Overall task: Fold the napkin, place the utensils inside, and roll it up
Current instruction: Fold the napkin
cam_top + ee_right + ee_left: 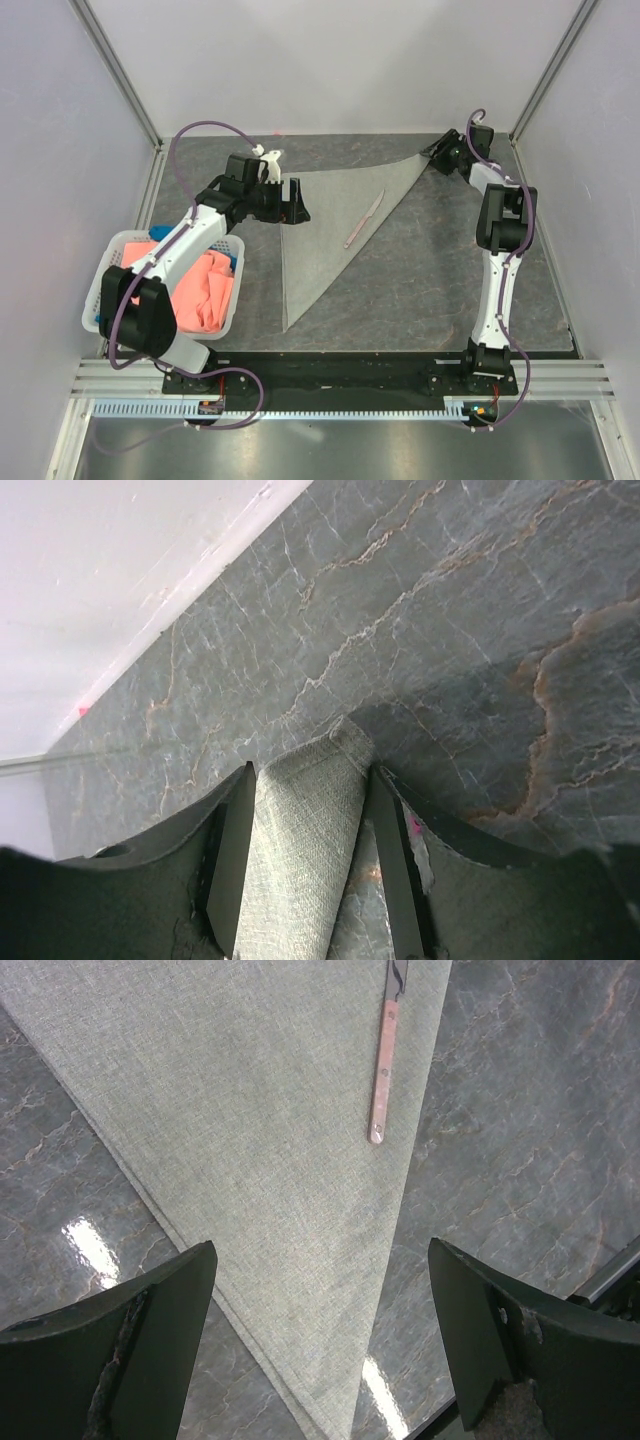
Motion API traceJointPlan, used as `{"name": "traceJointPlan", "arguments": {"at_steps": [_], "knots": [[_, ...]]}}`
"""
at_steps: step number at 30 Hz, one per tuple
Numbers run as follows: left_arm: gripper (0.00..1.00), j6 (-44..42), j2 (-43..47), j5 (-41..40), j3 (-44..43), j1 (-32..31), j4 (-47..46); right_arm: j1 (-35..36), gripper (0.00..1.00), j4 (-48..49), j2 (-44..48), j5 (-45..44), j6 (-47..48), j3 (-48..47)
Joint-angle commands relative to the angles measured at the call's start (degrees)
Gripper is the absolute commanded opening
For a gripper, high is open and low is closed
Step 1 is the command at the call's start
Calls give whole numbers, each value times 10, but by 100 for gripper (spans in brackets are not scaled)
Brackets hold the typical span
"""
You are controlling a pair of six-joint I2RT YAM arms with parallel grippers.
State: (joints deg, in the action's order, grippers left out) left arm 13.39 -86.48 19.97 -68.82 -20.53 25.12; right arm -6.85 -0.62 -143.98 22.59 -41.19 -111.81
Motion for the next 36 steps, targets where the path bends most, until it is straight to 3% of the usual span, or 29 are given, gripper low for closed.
{"name": "traceJointPlan", "arguments": {"at_steps": [1, 12, 36], "knots": [[93, -28, -4, -8, -5, 1, -19, 2, 58, -15, -30, -19, -8, -3], [93, -28, -7, -10, -9, 2, -17, -1, 53, -46, -39, -57, -5, 0], [93, -30, -19, -5, -13, 2, -10, -18, 21, -30, -65, -44, -22, -15]]}}
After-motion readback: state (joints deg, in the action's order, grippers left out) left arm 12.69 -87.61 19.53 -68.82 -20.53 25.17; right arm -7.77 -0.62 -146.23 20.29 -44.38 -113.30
